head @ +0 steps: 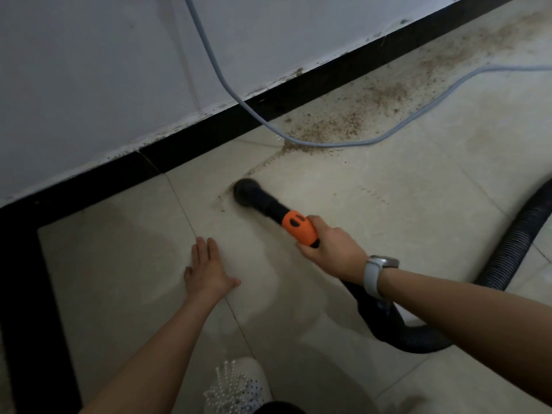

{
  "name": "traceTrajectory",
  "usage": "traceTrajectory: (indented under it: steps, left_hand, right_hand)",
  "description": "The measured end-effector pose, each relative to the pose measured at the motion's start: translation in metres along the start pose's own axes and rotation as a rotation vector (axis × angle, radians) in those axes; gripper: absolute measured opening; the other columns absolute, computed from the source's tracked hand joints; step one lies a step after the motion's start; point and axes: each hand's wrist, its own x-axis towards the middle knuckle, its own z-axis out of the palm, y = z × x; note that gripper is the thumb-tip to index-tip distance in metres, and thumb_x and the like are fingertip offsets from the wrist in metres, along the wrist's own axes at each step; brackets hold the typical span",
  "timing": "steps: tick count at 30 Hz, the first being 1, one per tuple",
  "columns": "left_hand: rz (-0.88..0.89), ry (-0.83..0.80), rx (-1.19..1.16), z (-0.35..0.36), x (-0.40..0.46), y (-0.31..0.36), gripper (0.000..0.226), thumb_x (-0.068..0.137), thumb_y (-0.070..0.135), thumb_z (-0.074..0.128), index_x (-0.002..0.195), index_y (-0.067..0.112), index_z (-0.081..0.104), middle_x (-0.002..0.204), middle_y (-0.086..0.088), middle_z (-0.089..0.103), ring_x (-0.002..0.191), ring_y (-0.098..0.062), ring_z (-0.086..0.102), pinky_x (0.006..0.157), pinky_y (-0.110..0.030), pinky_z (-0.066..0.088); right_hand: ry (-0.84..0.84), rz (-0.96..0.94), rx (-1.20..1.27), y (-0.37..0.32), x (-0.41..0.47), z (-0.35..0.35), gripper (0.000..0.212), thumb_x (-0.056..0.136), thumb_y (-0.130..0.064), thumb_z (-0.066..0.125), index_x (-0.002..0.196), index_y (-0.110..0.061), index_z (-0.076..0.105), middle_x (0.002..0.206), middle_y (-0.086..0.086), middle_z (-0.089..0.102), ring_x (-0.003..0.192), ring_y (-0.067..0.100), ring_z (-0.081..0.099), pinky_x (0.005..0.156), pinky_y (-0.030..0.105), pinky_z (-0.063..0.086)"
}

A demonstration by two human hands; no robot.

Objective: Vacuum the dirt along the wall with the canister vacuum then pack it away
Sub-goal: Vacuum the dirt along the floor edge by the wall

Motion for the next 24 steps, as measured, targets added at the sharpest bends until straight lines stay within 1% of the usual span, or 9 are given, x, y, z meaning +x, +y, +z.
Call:
traceTrajectory:
  steps: [2,4,6,9,12,15,19,21,24]
  left_hand:
    - [0.003,0.009,-0.007,0.001,0.001,-0.002,0.113,0.078,0.04,0.072,0.149,0.012,-0.011,0.156,-0.006,-0.023,0.145,-0.02,-0.014,0.115,-0.043,0.015]
    - [0.006,0.016,-0.013,0.003,0.001,-0.002,0.113,0.078,0.04,0.072,0.15,0.013,-0.01,0.156,-0.005,-0.023,0.145,-0.019,-0.014,0.115,-0.044,0.014]
    - [0.008,0.021,-0.021,0.003,0.001,-0.003,0.113,0.078,0.04,0.072,0.149,0.013,-0.011,0.156,-0.004,-0.023,0.145,-0.019,-0.015,0.115,-0.044,0.013]
    - [0.011,0.03,-0.027,0.004,0.001,-0.003,0.112,0.078,0.041,0.071,0.149,0.014,-0.012,0.156,-0.004,-0.024,0.145,-0.019,-0.016,0.116,-0.044,0.011]
    - [0.008,0.048,-0.055,0.006,0.0,-0.005,0.113,0.078,0.042,0.071,0.149,0.013,-0.011,0.156,-0.005,-0.023,0.145,-0.02,-0.015,0.116,-0.043,0.009]
    - [-0.078,0.078,-0.108,0.008,-0.002,-0.01,0.122,0.073,0.05,0.073,0.148,0.008,-0.014,0.156,-0.009,-0.022,0.144,-0.023,-0.016,0.116,-0.044,0.004]
    - [-0.202,0.135,-0.198,0.019,-0.009,-0.019,0.131,0.065,0.066,0.07,0.148,0.005,-0.012,0.156,-0.01,-0.019,0.144,-0.025,-0.015,0.115,-0.049,0.0]
    - [-0.186,0.207,-0.268,0.029,-0.015,-0.023,0.127,0.066,0.067,0.068,0.15,0.006,-0.006,0.158,-0.008,-0.013,0.145,-0.023,-0.011,0.115,-0.048,0.0]
    - [-0.103,0.378,-0.339,0.042,-0.024,-0.04,0.11,0.072,0.058,0.07,0.151,0.011,0.01,0.159,-0.005,0.006,0.146,-0.019,0.003,0.115,-0.039,0.005]
  right_hand:
    - [0.09,0.09,0.017,0.009,0.007,-0.016,0.045,0.09,-0.036,0.057,0.126,-0.016,0.042,0.101,0.02,0.065,0.09,0.04,0.061,0.069,0.037,0.042]
    - [0.166,0.156,0.044,0.014,0.009,-0.024,0.045,0.09,-0.036,0.057,0.127,-0.015,0.042,0.092,0.016,0.064,0.081,0.037,0.061,0.066,0.035,0.042]
    - [0.159,0.159,0.05,0.01,0.004,-0.02,0.045,0.09,-0.035,0.057,0.126,-0.015,0.041,0.088,0.014,0.063,0.077,0.037,0.06,0.064,0.035,0.043]
    - [0.048,0.052,0.014,-0.004,-0.012,0.005,0.046,0.089,-0.036,0.057,0.126,-0.017,0.04,0.099,0.02,0.066,0.088,0.041,0.061,0.068,0.039,0.044]
    - [-0.024,-0.078,-0.048,-0.018,-0.026,0.021,0.048,0.088,-0.04,0.056,0.129,-0.021,0.038,0.099,0.013,0.067,0.087,0.037,0.062,0.061,0.035,0.04]
    - [-0.044,-0.149,-0.077,-0.022,-0.034,0.023,0.045,0.089,-0.041,0.053,0.127,-0.023,0.036,0.096,0.007,0.067,0.08,0.032,0.063,0.059,0.032,0.038]
    - [-0.137,-0.243,-0.131,-0.028,-0.043,0.033,0.045,0.09,-0.04,0.051,0.129,-0.023,0.034,0.103,0.008,0.065,0.086,0.033,0.062,0.063,0.031,0.038]
    - [-0.184,-0.305,-0.165,-0.033,-0.043,0.04,0.047,0.091,-0.039,0.05,0.131,-0.022,0.032,0.105,0.008,0.065,0.087,0.032,0.062,0.064,0.031,0.039]
    - [-0.199,-0.369,-0.188,-0.042,-0.035,0.047,0.045,0.091,-0.037,0.05,0.129,-0.02,0.034,0.105,0.008,0.064,0.084,0.033,0.062,0.062,0.03,0.038]
